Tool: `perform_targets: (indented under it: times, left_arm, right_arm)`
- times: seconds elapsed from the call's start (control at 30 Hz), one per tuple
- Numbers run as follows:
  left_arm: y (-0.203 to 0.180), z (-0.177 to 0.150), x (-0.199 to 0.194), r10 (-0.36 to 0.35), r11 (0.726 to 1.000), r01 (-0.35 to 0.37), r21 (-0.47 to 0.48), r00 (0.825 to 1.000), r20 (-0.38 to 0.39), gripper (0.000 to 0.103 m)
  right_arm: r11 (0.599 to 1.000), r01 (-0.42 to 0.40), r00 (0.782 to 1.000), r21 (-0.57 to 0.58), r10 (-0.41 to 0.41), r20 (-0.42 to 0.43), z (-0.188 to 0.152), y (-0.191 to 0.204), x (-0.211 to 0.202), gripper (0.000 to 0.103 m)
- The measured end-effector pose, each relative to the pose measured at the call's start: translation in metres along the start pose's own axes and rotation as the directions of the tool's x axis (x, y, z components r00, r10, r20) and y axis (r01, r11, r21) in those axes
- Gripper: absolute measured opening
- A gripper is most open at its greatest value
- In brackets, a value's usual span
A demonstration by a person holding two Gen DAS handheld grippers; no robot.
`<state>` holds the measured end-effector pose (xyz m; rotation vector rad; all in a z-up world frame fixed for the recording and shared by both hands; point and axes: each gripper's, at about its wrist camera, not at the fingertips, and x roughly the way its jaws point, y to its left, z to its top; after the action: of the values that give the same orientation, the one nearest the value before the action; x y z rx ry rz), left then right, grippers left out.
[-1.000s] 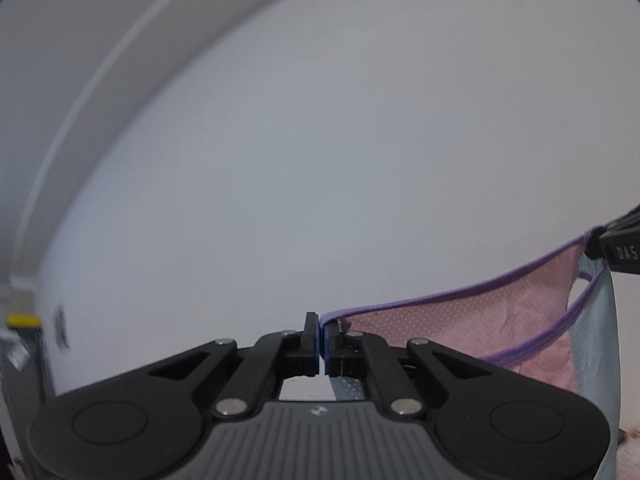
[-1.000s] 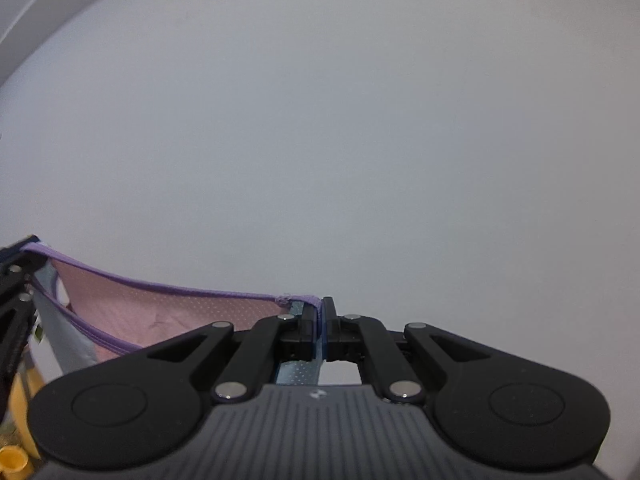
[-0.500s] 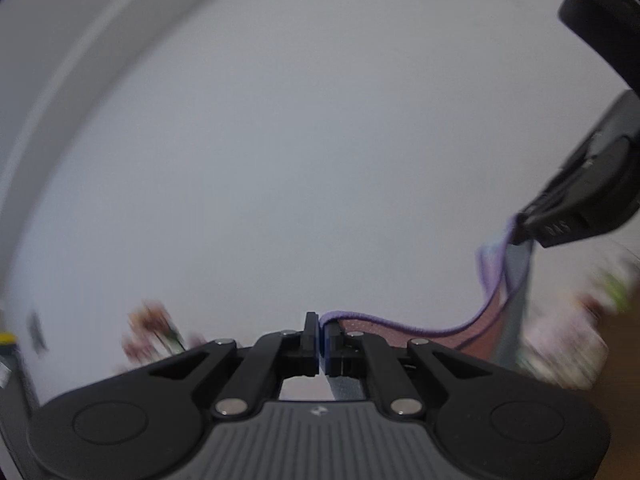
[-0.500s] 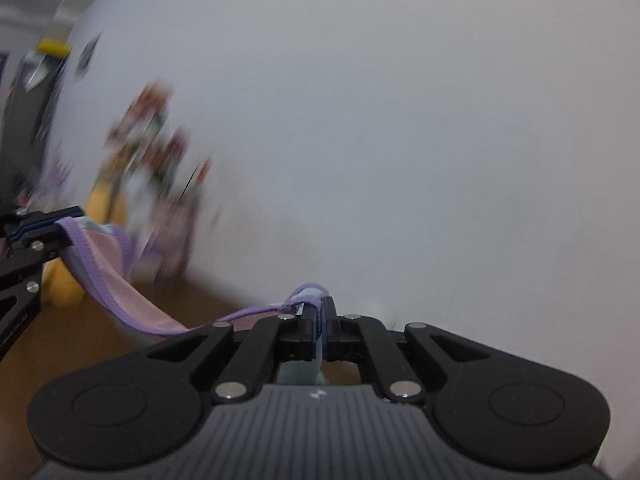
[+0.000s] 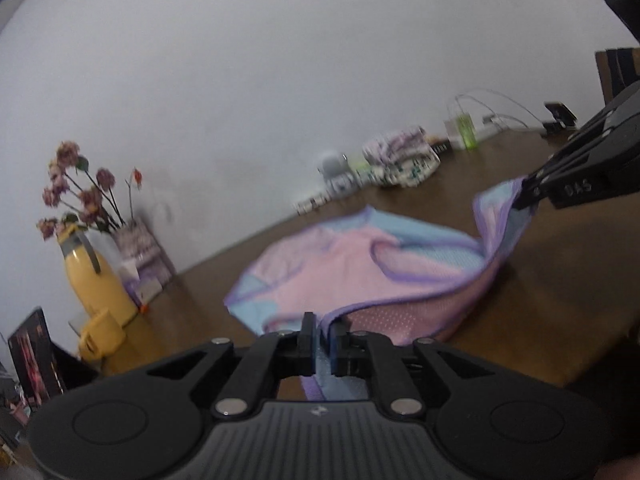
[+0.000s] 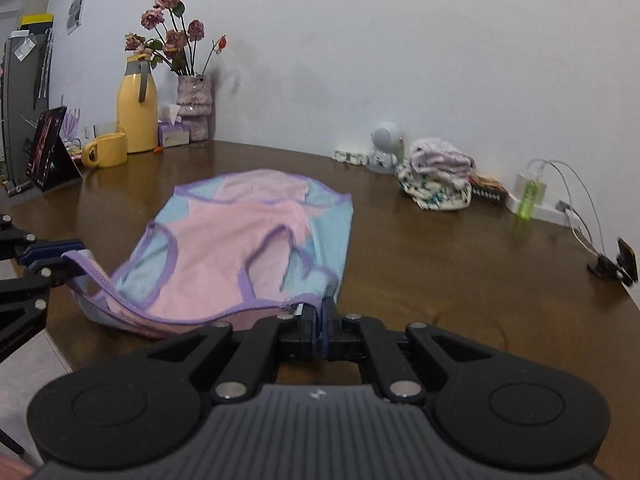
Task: Fold clothes
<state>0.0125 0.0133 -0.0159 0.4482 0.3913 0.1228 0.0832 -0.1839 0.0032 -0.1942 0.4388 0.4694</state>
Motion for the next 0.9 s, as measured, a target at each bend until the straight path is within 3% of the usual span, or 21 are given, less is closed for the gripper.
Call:
perform_targets:
  times: [0.07,0.2,0.4,0.57,0.7,0.83,0.87,0.9]
  left_arm:
    - [-0.013,-0.009,-0.020,-0.021,1.000,0.021,0.016,1.000,-0.011,0.017]
    - [-0.027,-0.016,-0.039,-0.083,0.994,0.084,0.069,0.996,-0.014,0.054]
    - [-0.024,-0.022,-0.051,-0.186,0.976,0.188,0.109,0.982,-0.026,0.074]
    - [-0.004,-0.033,-0.053,-0.261,0.964,0.263,0.030,0.963,-0.061,0.075]
    - [0.019,-0.027,-0.060,-0.309,0.949,0.308,-0.059,0.951,0.004,0.075]
    - [0.032,-0.012,-0.052,-0.271,0.959,0.273,-0.079,0.962,0.035,0.074]
    - [0.033,-0.009,-0.046,-0.263,0.961,0.264,-0.083,0.964,0.027,0.067]
    - [0.032,-0.007,-0.040,-0.257,0.962,0.258,-0.086,0.966,0.016,0.052]
  right_arm:
    - [1.000,0.011,1.000,0.004,-0.011,-0.016,-0.006,-0.001,-0.005,0.004]
    - [0.999,0.027,0.998,0.021,-0.026,-0.061,-0.026,0.000,-0.012,0.014]
    - [0.997,-0.032,0.995,0.070,0.038,-0.088,-0.041,-0.013,-0.047,0.040]
    - [0.984,-0.104,0.991,0.143,0.115,-0.071,-0.031,-0.028,-0.058,0.047]
    - [0.982,-0.134,0.989,0.134,0.142,-0.051,-0.009,-0.029,-0.044,0.048]
    - [0.984,-0.160,0.983,0.082,0.166,-0.081,0.014,-0.023,-0.010,0.046]
    - [0.983,-0.170,0.980,0.072,0.176,-0.094,0.018,-0.022,-0.001,0.041]
    - [0.982,-0.181,0.977,0.062,0.186,-0.106,0.023,-0.021,0.008,0.034]
